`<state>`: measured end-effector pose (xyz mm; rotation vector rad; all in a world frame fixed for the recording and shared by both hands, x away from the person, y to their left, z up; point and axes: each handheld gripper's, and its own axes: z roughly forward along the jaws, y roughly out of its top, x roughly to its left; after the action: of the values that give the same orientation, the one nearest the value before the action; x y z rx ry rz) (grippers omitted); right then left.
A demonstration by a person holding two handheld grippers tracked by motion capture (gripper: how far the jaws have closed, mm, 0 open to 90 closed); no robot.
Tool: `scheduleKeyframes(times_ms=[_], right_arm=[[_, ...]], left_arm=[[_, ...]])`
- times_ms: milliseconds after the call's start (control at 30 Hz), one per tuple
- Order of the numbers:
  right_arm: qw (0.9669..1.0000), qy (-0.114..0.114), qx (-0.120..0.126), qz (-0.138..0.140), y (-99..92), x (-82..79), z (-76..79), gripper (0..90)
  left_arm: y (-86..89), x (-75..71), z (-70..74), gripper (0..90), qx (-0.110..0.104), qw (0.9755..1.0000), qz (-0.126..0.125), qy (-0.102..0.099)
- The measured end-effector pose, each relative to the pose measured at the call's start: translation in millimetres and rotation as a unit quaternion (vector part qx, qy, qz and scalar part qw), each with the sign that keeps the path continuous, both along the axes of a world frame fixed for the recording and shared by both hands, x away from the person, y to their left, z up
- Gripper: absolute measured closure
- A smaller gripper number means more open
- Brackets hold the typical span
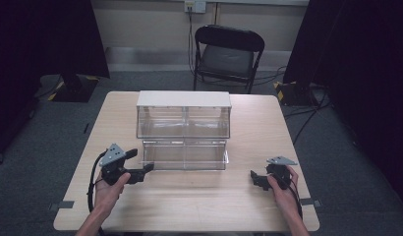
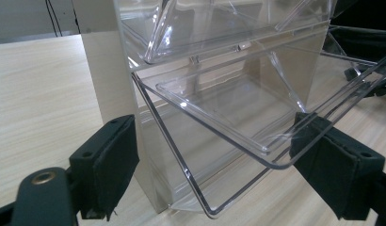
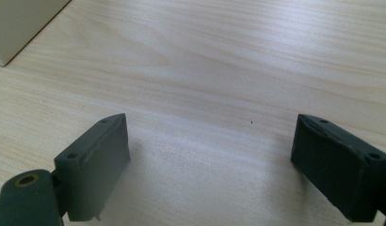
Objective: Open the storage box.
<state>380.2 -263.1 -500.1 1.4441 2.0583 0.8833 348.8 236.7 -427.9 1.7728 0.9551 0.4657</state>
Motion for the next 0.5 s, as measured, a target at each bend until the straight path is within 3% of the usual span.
scheduleKeyframes(times_ms=[100,167,200,500], right_arm=[[1.0,0.0,0.0,0.0,0.0,0.0,0.0,11.2],[1.0,0.0,0.0,0.0,0.0,0.0,0.0,11.2],[1.0,0.0,0.0,0.0,0.0,0.0,0.0,11.2],[1.0,0.0,0.0,0.0,0.0,0.0,0.0,11.2]], left_arm=[[1.0,0.5,1.6,15.7,-0.002,1.0,-0.001,-0.002],[3.2,1.9,3.5,15.7,0.009,0.9999,-0.006,-0.006],[3.0,2.2,3.5,15.5,0.0,1.0,-0.006,-0.003],[2.8,4.3,7.5,15.7,0.006,1.0,-0.005,-0.005]])
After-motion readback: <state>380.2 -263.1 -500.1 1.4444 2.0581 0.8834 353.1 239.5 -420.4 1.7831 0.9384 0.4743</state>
